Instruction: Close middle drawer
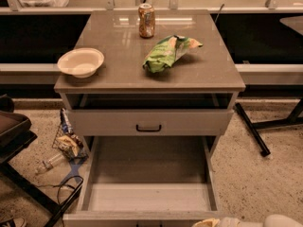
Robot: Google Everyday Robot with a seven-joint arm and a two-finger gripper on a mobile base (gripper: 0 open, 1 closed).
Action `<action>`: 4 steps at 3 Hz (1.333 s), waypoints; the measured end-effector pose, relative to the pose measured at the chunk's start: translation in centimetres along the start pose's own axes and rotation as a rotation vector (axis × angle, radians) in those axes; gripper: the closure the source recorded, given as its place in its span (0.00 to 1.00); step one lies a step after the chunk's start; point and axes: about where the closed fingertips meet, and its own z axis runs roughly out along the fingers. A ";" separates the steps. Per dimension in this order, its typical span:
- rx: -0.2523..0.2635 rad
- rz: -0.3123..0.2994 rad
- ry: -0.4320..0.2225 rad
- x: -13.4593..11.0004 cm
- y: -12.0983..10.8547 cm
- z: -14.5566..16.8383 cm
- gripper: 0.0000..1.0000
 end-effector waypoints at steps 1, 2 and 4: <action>0.001 -0.012 -0.004 1.6 -0.2 1.9 1.00; -0.005 -0.031 0.007 1.8 -0.8 2.8 1.00; -0.011 -0.052 0.013 0.9 -2.9 4.6 1.00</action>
Offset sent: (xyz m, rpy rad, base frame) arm 0.0174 0.0084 -0.0426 -0.0308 -0.0265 0.0427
